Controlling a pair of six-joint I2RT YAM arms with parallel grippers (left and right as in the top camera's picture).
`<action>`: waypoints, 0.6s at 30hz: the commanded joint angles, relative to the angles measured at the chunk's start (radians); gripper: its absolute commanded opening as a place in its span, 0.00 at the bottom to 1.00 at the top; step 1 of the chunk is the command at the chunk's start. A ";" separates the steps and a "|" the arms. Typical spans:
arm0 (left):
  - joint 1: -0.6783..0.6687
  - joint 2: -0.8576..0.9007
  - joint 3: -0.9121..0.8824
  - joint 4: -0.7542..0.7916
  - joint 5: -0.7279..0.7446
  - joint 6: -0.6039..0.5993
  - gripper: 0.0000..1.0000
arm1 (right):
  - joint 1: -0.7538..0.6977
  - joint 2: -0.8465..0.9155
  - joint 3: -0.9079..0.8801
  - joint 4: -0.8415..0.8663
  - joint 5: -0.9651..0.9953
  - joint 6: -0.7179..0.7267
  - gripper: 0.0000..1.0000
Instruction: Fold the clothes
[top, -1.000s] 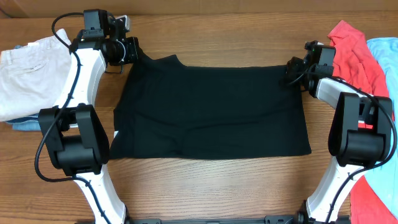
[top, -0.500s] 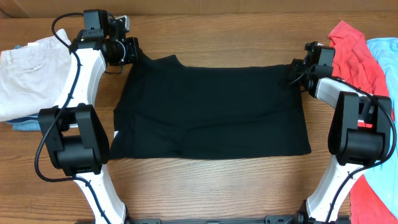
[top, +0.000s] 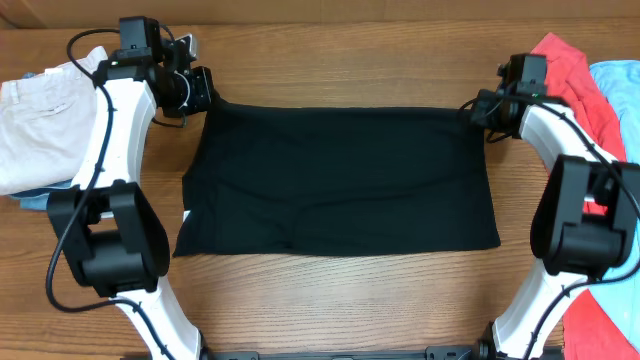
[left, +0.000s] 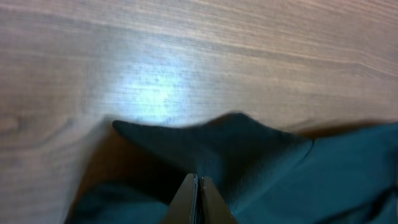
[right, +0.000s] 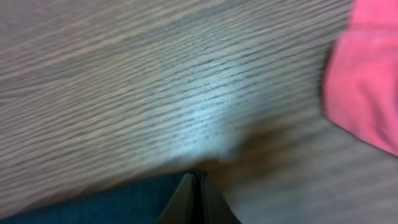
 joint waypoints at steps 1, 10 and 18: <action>0.018 -0.064 0.015 -0.047 -0.003 -0.009 0.04 | -0.008 -0.104 0.066 -0.065 0.059 0.003 0.04; 0.090 -0.069 0.015 -0.250 0.015 -0.004 0.04 | -0.010 -0.212 0.072 -0.392 0.130 0.004 0.04; 0.132 -0.069 0.015 -0.393 0.016 0.033 0.04 | -0.063 -0.219 0.071 -0.613 0.129 0.049 0.04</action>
